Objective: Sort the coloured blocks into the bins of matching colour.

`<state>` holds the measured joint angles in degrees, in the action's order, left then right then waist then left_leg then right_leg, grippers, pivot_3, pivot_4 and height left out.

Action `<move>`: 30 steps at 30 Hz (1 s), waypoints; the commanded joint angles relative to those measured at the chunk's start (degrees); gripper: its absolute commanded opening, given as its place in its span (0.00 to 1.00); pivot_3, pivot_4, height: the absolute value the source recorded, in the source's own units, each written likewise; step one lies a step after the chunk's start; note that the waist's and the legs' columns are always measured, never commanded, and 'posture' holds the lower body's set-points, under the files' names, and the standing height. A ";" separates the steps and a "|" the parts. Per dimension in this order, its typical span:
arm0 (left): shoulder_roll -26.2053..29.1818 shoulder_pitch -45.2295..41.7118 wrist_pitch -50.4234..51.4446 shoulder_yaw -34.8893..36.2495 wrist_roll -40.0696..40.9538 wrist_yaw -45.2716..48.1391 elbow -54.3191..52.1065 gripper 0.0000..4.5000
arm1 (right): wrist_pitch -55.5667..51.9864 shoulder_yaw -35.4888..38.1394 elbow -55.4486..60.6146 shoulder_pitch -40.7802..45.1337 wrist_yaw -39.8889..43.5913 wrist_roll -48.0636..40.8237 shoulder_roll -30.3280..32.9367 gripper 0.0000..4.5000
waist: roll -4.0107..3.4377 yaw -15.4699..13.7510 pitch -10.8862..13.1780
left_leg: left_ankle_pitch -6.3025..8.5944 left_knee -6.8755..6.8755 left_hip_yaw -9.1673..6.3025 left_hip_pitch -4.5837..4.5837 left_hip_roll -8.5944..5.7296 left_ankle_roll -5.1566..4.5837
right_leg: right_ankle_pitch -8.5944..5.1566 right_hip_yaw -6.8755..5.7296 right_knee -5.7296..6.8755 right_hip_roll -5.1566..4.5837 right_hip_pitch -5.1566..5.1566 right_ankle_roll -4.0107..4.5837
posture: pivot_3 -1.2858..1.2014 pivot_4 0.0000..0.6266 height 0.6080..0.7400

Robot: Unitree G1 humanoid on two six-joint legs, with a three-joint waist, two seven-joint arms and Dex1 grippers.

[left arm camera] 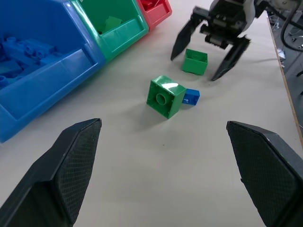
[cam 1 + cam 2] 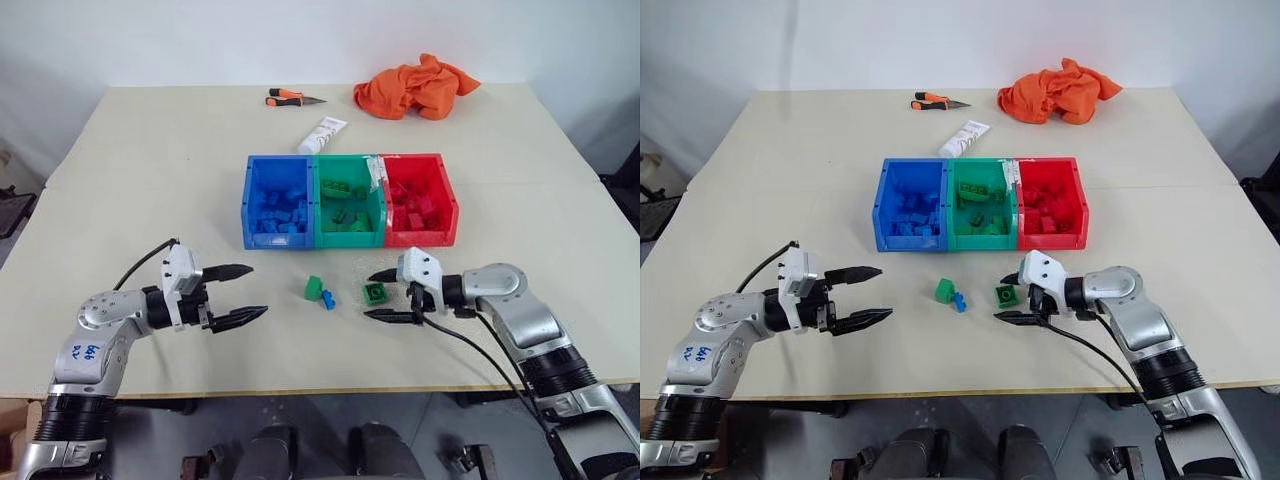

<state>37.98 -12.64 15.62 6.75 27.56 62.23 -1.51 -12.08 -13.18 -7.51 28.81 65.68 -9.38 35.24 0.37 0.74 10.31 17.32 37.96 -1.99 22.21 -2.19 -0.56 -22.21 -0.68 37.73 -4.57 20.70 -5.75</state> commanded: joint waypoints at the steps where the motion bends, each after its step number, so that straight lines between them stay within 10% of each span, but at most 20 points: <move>1: -0.08 0.61 -0.13 1.23 1.08 -0.36 -2.07 1.00 | 0.89 1.59 1.57 1.23 -0.32 -0.46 0.01 0.56 | 0.00 -0.02 0.00 | 0.00 0.00 0.00 0.00 0.00 0.00 | 0.00 0.00 -0.01 0.00 0.00 0.00 | 0.52 0.24 1.00; 5: -0.06 0.55 -0.19 1.17 1.23 -0.36 -2.07 1.00 | 0.92 2.46 2.61 1.38 -0.89 -0.77 0.42 0.34 | 0.00 -0.02 0.00 | 0.00 0.00 -0.01 0.00 0.00 0.00 | 0.00 0.00 -0.01 0.00 0.00 0.00 | 0.52 0.24 1.00; 15: 0.22 0.49 -5.75 1.93 0.49 2.49 0.56 1.00 | -0.25 6.37 -4.20 15.85 -8.03 -1.10 -4.72 0.33 | -0.01 0.94 0.01 | -0.02 -0.07 -0.01 0.00 0.02 0.07 | 0.00 -0.02 0.07 0.02 0.11 0.00 | 0.52 0.24 1.00; 24: -1.94 -0.02 -14.87 5.40 4.37 11.07 7.39 1.00 | 8.13 5.21 -32.64 33.13 -15.73 4.72 -13.25 0.33 | -0.01 1.12 0.01 | -0.02 -0.08 0.00 0.12 0.00 0.07 | 0.00 -0.07 0.15 0.00 0.31 0.00 | 0.52 0.24 1.00; 30: -2.54 -0.34 -18.09 6.57 6.11 17.08 12.97 1.00 | 14.27 6.36 -43.00 38.07 -21.07 7.56 -15.83 0.77 | -0.01 1.24 0.01 | -0.03 -0.06 0.02 0.28 -0.01 0.08 | 0.00 -0.12 0.29 -0.02 0.54 0.00 | 0.52 0.24 1.00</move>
<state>35.46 -12.65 -1.31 12.20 32.14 77.65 11.09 -0.06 -8.38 -50.59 65.02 45.08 -1.63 19.32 0.36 1.99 10.32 17.29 37.90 -1.98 22.50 -2.19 -0.48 -22.21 -0.82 38.02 -4.59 21.25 -5.75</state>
